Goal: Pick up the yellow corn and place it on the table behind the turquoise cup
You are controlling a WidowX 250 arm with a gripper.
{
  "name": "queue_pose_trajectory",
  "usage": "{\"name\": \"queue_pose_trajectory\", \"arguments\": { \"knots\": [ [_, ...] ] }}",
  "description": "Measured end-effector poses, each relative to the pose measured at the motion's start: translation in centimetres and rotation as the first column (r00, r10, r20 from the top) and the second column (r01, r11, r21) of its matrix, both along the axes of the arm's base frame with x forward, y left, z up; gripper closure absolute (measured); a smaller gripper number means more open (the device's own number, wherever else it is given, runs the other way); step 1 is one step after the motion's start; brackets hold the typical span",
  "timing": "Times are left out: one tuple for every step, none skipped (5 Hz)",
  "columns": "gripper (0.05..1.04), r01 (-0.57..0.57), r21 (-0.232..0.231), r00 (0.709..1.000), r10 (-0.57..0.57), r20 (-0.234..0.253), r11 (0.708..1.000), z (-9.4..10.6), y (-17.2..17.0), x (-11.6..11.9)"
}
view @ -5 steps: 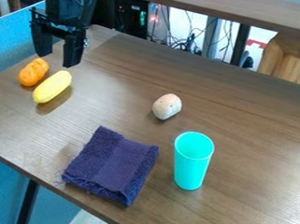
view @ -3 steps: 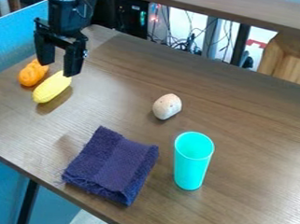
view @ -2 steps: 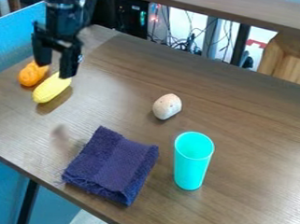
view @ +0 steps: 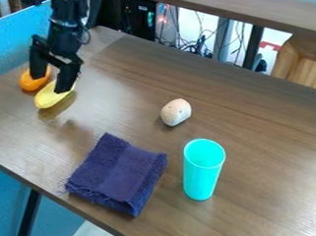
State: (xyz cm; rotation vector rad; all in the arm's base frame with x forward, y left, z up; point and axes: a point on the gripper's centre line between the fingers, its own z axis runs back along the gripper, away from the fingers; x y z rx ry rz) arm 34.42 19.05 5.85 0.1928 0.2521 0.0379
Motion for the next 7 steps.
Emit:
{"name": "queue_pose_trajectory", "arguments": {
  "knots": [
    [0.082,-0.031,0.006,0.999,0.031,-0.032,1.000,-1.2,0.5,0.0],
    [0.082,-0.058,0.007,0.997,0.058,-0.048,0.998,-2.3,0.6,-0.2],
    [0.141,-0.078,0.021,0.995,0.079,-0.055,0.997,-2.9,0.9,0.0],
    [0.390,-0.089,0.025,0.995,0.090,-0.033,0.996,-3.0,0.9,0.3],
    [0.410,-0.094,-0.005,0.996,0.094,-0.002,0.996,-2.8,0.2,0.2],
    [0.410,-0.062,0.011,0.997,0.061,0.054,0.998,-1.0,-0.7,0.2],
    [0.410,0.032,-0.012,0.996,-0.031,0.087,0.999,0.6,-3.9,1.6]
  ]
}}
